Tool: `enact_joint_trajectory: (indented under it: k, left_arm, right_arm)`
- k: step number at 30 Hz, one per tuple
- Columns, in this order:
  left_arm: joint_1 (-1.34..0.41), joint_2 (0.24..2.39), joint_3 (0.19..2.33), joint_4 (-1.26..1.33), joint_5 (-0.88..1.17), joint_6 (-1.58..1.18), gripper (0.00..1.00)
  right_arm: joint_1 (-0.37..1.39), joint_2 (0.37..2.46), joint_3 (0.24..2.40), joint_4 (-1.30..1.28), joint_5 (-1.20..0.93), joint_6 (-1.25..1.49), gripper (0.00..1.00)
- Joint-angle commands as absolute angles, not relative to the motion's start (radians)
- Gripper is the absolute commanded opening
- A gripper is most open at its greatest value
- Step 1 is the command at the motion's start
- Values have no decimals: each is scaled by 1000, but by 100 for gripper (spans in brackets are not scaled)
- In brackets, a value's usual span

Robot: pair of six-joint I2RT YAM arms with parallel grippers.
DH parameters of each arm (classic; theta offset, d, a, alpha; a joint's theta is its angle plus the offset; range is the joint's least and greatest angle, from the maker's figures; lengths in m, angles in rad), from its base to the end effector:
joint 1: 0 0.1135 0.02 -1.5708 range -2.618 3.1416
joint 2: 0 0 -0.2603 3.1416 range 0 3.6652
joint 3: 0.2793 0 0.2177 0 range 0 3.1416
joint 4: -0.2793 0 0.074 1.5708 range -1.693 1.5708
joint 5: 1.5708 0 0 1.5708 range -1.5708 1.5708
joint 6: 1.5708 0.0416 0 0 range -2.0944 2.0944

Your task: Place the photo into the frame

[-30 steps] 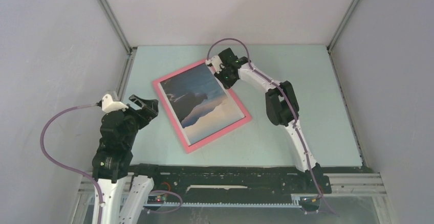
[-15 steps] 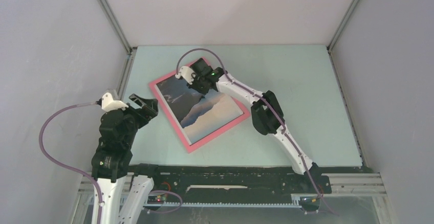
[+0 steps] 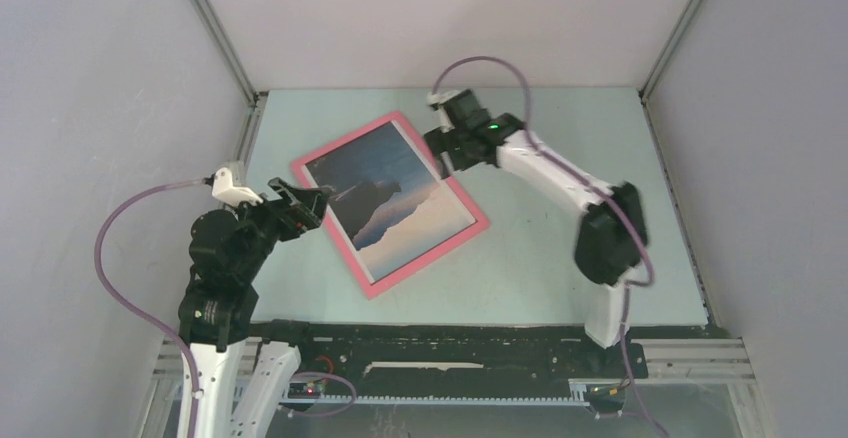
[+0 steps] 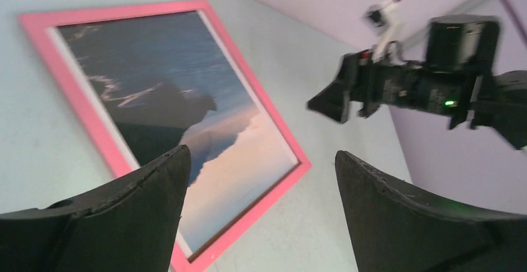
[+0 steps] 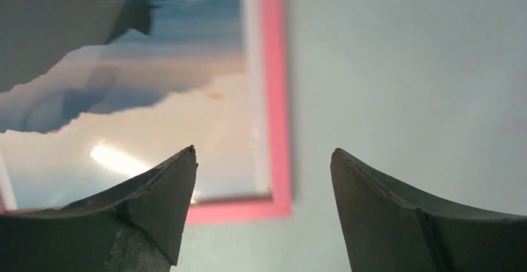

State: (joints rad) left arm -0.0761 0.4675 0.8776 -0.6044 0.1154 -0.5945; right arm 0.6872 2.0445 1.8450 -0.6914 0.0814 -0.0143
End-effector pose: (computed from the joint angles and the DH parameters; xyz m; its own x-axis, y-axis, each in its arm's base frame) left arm 0.0682 -0.0100 0.3470 -0.2649 -0.5378 -0.8004 0.0481 0.8216 -0.5680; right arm 0.3333 0.2691 0.2727 -0.5926 -0.5047 -0.6277 -0.6013 0.7958 -0.0722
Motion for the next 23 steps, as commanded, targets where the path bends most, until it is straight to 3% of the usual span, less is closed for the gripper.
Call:
enact_joint_trajectory:
  k: [1,7,9,13,23]
  left_arm:
    - [-74,528,1024,-485,345,-523,93]
    - [-75,570,1197,-428,344,-516,95]
    - [-75,563,1231,-389,334,-530,97]
    - [-74,561,1296,-308,346,-559,100]
    - [-75,574,1396,-286,316,-576,100]
  right_arm:
    - [641,1635,1689,-748,183,173,86]
    - [678,1193,1591,-821,232,165,91]
    - [713,1051,1590,-836,234,151,99]
    - [747,815,1578,-800,202,153,100]
    - [746,469,1462,-670,216,126,100]
